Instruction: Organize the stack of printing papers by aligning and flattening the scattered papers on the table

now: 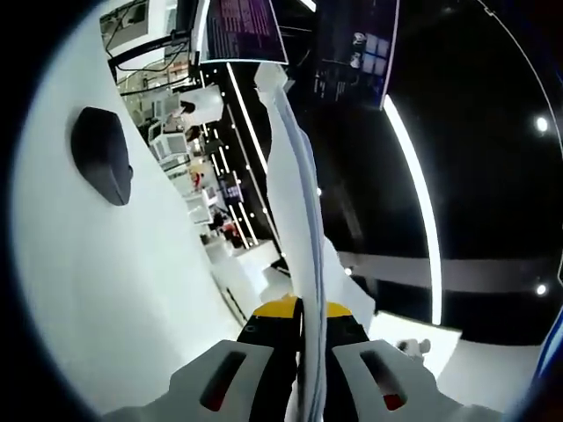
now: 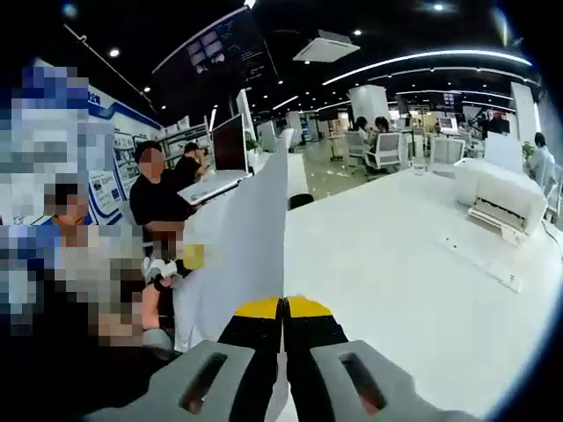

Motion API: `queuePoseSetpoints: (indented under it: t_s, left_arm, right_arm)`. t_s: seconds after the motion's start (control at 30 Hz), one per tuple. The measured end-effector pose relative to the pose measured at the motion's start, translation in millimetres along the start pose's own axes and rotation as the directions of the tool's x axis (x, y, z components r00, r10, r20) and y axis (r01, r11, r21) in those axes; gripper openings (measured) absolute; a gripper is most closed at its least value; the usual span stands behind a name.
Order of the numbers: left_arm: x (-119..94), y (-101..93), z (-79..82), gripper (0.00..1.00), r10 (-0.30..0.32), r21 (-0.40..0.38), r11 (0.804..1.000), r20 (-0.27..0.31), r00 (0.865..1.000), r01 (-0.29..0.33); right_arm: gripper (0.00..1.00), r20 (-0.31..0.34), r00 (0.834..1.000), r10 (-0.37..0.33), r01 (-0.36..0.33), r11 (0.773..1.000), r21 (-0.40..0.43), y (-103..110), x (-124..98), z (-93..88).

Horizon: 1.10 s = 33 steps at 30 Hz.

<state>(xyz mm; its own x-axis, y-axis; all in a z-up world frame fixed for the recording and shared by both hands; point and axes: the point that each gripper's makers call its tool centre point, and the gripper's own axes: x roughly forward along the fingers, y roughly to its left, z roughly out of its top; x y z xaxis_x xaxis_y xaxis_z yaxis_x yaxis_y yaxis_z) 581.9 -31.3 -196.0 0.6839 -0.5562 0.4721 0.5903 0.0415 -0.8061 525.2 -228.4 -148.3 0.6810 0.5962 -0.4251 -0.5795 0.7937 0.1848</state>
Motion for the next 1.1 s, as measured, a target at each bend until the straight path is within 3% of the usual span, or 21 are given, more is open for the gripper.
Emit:
queuePoseSetpoints:
  t_s: [0.4,0.8,0.93,1.1]
  left_arm:
    - [-0.1,-1.9,-1.0,0.08,-0.009,-0.021,1.000,-0.003,1.000,0.009]
    - [2.7,-5.3,-8.8,0.15,-0.026,-0.002,1.000,-0.031,0.999,0.025]
    - [3.5,-5.9,-11.9,0.15,-0.027,0.011,1.000,-0.046,0.999,0.028]
    - [3.5,-5.8,-12.3,0.16,-0.027,0.020,0.999,-0.049,0.998,0.028]
  right_arm:
    - [0.00,-0.032,0.999,-0.008,0.008,1.000,-0.019,-14.0,10.7,13.5]
    - [0.00,-0.070,0.997,-0.020,0.019,1.000,-0.016,-27.4,23.7,12.9]
    - [0.00,-0.069,0.998,0.004,-0.004,1.000,-0.010,-26.0,30.4,15.7]
    - [0.00,-0.075,0.997,0.025,-0.025,1.000,-0.010,-6.3,42.7,10.7]
